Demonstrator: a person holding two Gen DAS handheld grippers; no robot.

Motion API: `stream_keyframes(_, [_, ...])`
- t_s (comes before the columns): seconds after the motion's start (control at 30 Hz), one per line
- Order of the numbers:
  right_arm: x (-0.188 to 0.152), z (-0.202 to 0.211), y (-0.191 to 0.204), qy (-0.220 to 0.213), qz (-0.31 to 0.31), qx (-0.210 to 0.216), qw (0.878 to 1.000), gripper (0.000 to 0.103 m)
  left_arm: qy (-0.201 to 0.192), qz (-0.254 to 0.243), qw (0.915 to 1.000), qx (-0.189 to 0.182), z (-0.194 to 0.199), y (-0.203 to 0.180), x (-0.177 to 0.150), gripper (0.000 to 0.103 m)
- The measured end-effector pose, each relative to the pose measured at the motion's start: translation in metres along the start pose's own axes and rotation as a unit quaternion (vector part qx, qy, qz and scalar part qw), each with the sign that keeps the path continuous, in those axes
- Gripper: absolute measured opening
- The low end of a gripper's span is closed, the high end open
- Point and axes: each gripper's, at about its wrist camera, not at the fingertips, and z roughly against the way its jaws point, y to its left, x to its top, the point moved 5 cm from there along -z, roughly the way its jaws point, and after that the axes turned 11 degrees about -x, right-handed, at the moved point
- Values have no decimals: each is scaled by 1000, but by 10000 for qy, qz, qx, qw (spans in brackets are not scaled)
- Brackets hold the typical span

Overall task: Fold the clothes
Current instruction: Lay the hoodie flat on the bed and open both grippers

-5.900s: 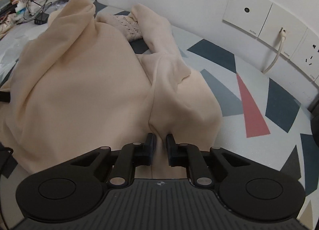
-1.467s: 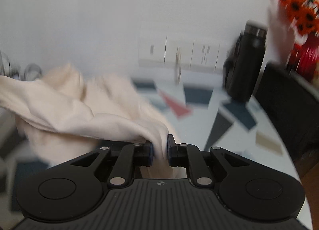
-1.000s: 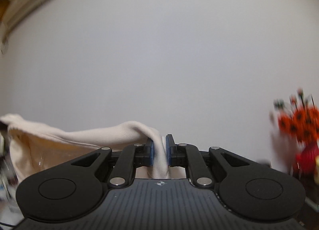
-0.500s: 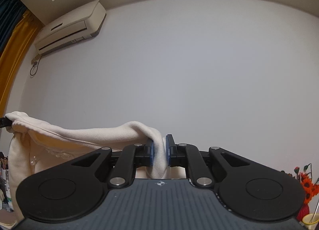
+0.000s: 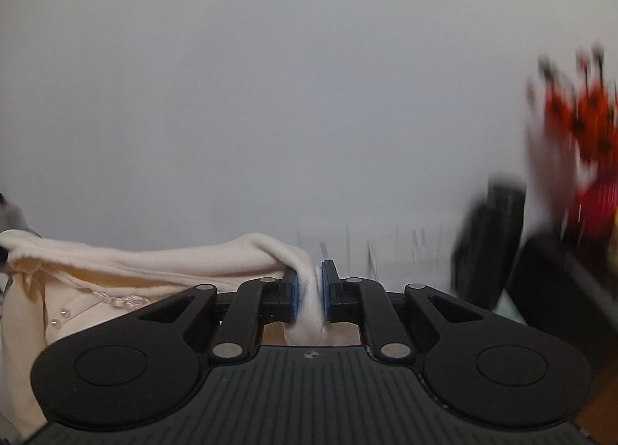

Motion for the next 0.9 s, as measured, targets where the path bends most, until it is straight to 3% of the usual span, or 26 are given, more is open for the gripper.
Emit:
stream_keyframes(0.17, [-53, -70, 19, 8, 673, -417, 9969, 12, 723, 97, 9966, 386, -77, 9, -52, 11])
stream_keyframes(0.2, [-59, -80, 23, 33, 562, -380, 9977, 13, 911, 111, 9948, 433, -86, 12, -62, 19])
stream_keyframes(0.23, [-65, -90, 27, 170, 529, -401, 9976, 13, 1099, 125, 9927, 479, -95, 14, -71, 35])
stream_keyframes(0.3, [-82, -105, 27, 469, 537, -412, 9966, 19, 1357, 198, 9892, 512, -103, 19, -87, 54])
stream_keyframes(0.33, [-91, -111, 27, 613, 553, -431, 9957, 32, 1366, 282, 9891, 466, -99, 23, -92, 56])
stream_keyframes(0.37, [-98, -113, 27, 708, 592, -491, 9945, 55, 1394, 387, 9886, 417, -96, 27, -96, 58])
stream_keyframes(0.43, [-107, -106, 29, 685, 627, -623, 9937, 68, 1478, 587, 9867, 334, -88, 35, -99, 71])
stream_keyframes(0.53, [-110, -94, 18, 775, 582, -578, 9936, 69, 1625, 942, 9822, 58, -59, 53, -96, 78])
stream_keyframes(0.67, [-125, -70, -9, 1052, 211, -715, 9917, 69, 1863, 1014, 9772, -76, -12, 56, -105, 87])
stream_keyframes(0.77, [-140, -47, -26, 1248, -56, -859, 9884, 69, 2010, 1231, 9718, -78, 13, 66, -120, 88])
stream_keyframes(0.9, [-168, -14, -42, 1449, -383, -1134, 9822, 69, 2213, 1590, 9615, -352, 43, 68, -142, 88])
